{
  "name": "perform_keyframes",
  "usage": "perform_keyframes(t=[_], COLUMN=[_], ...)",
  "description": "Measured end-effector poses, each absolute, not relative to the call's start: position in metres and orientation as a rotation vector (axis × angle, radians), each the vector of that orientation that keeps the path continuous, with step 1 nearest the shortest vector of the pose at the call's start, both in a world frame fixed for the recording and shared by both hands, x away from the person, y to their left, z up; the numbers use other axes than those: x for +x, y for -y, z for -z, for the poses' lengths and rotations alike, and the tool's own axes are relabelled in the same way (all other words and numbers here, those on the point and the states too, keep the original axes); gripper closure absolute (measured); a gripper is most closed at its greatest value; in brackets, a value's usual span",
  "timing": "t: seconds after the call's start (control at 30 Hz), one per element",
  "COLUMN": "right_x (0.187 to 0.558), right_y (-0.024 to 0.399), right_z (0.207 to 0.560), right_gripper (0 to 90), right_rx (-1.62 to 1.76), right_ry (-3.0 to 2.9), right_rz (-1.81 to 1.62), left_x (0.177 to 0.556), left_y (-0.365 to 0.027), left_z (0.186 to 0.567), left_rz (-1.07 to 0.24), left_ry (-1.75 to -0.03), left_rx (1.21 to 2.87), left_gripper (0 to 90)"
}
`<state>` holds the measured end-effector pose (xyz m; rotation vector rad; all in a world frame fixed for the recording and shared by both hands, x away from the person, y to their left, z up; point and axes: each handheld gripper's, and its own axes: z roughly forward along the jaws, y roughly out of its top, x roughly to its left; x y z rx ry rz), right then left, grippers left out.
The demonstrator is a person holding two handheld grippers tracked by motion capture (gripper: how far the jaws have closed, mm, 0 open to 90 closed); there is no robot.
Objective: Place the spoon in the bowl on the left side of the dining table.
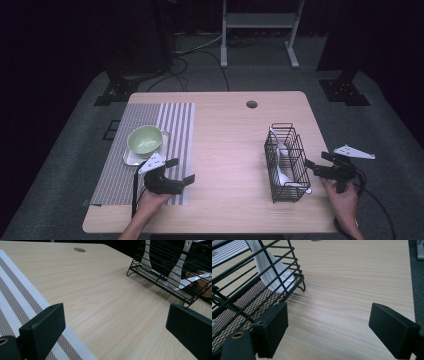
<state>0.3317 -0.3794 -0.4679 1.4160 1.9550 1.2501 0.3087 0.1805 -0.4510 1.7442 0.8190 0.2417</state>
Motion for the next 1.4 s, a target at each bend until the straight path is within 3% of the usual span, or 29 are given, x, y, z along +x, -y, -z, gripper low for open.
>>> perform_keyframes(t=[0.07, 1.4], right_x=[0.332, 0.334], right_y=[0.379, 0.377], right_z=[0.468, 0.468], right_gripper=[14.8, 14.8], right_rx=[1.409, 1.409], right_ry=[-1.964, -1.974], right_rz=[-1.248, -1.243], left_x=[0.308, 0.318], left_y=[-0.176, -0.085], left_z=[0.445, 0.418], left_rz=[-0.189, -0.055], left_ry=[-0.823, -0.689], left_rx=[1.728, 1.844], left_gripper=[3.0, 2.1])
